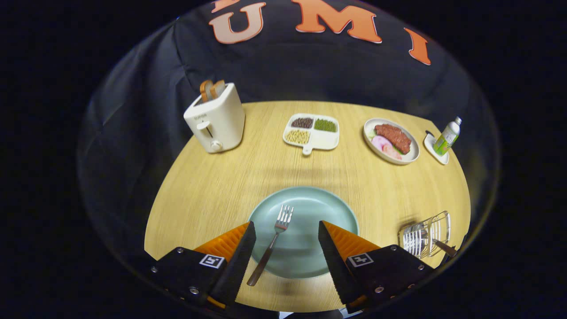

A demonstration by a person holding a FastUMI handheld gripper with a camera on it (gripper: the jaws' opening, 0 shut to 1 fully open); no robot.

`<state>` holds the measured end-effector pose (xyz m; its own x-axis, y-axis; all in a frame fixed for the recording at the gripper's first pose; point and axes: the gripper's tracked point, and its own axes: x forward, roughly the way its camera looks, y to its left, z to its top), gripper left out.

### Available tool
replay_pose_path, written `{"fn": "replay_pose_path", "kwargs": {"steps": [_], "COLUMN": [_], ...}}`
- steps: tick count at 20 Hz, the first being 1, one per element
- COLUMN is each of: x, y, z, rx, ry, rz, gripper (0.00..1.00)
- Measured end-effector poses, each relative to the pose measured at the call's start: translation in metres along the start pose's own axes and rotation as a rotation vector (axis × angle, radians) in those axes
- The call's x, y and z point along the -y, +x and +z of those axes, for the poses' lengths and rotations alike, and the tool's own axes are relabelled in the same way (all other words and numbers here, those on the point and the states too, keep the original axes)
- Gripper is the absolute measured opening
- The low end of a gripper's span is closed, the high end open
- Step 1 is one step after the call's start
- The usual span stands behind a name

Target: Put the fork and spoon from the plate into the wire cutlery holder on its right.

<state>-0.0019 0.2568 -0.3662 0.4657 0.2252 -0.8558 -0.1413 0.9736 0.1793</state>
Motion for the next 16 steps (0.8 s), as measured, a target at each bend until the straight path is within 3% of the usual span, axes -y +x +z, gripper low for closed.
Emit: {"fn": "replay_pose_path", "kwargs": {"steps": [9,13,16], "x": [-0.016,-0.014,-0.012], "y": [0.050,0.060,0.065], "z": [-0.065,-0.071,-0.077], "rx": [-0.303,-0.359,-0.396], "ry": [-0.060,-0.012,0.034], "rz": [-0.016,-0.029,-0.035], "gripper": [0.74,0.56,0.24]}}
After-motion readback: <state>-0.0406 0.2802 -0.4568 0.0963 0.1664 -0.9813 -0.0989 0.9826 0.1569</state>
